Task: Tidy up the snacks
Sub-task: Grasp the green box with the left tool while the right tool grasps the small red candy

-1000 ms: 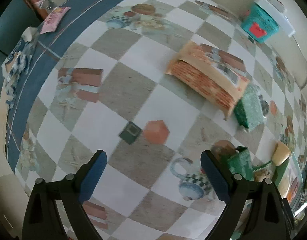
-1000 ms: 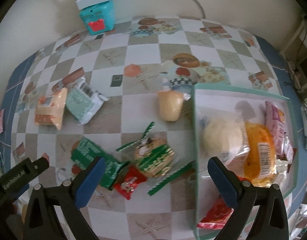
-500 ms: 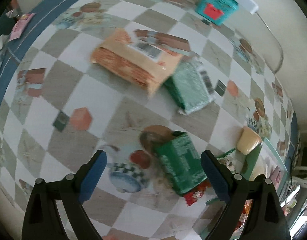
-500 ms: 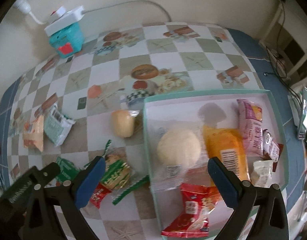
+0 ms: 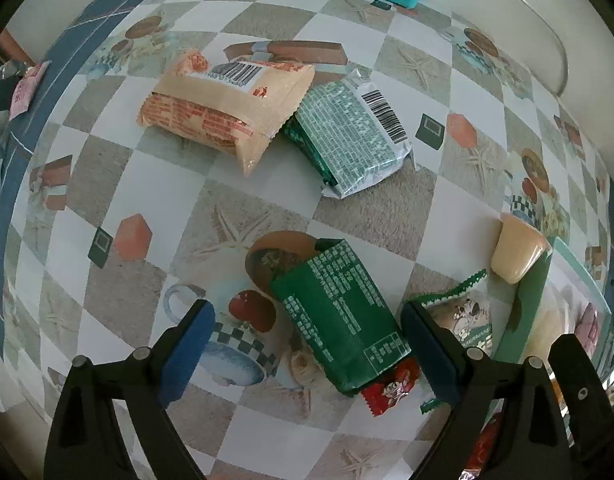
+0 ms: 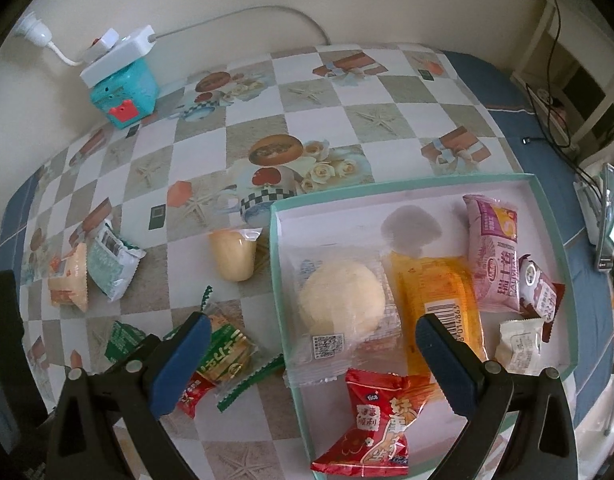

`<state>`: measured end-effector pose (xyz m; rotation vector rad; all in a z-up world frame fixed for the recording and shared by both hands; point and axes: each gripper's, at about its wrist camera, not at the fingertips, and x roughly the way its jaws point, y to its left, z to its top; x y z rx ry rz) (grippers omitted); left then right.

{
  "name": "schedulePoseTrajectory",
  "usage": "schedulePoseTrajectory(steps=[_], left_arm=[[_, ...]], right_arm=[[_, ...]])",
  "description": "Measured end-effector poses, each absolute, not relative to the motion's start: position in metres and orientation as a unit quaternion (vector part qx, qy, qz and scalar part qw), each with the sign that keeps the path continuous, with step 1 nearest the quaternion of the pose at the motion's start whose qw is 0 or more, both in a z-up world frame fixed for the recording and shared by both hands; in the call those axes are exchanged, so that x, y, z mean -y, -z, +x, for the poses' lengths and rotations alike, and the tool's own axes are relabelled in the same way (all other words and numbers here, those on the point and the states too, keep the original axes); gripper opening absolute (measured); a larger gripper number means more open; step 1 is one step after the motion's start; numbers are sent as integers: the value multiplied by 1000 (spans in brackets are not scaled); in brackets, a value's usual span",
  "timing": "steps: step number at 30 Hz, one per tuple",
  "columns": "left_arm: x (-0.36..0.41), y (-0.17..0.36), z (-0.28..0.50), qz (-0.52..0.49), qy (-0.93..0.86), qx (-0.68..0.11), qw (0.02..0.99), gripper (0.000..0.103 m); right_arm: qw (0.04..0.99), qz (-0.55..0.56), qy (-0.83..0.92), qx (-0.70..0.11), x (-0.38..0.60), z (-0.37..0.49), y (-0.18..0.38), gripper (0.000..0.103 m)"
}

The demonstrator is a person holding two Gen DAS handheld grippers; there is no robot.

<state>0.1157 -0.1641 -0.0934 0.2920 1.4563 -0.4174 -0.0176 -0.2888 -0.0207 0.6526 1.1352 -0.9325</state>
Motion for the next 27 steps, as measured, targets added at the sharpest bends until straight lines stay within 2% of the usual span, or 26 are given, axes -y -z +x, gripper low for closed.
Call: schedulePoseTrajectory(steps=[2, 3, 5, 10, 27], left_arm=[[158, 91, 112, 133, 189, -659, 716, 86], [157, 91, 112, 132, 188, -660, 715, 77], [151, 93, 113, 131, 182, -667, 711, 66], [138, 94, 118, 126, 176, -673, 708, 52], [80, 102, 150, 100, 139, -687, 707, 50]], right_arm=[[695, 292, 418, -507, 287, -18, 19, 103], [695, 292, 418, -507, 287, -18, 18, 103], [697, 291, 417, -506, 285, -18, 16, 103], [701, 284, 415, -506, 279, -16, 12, 103], [724, 292, 331, -530, 224, 21, 35, 103]])
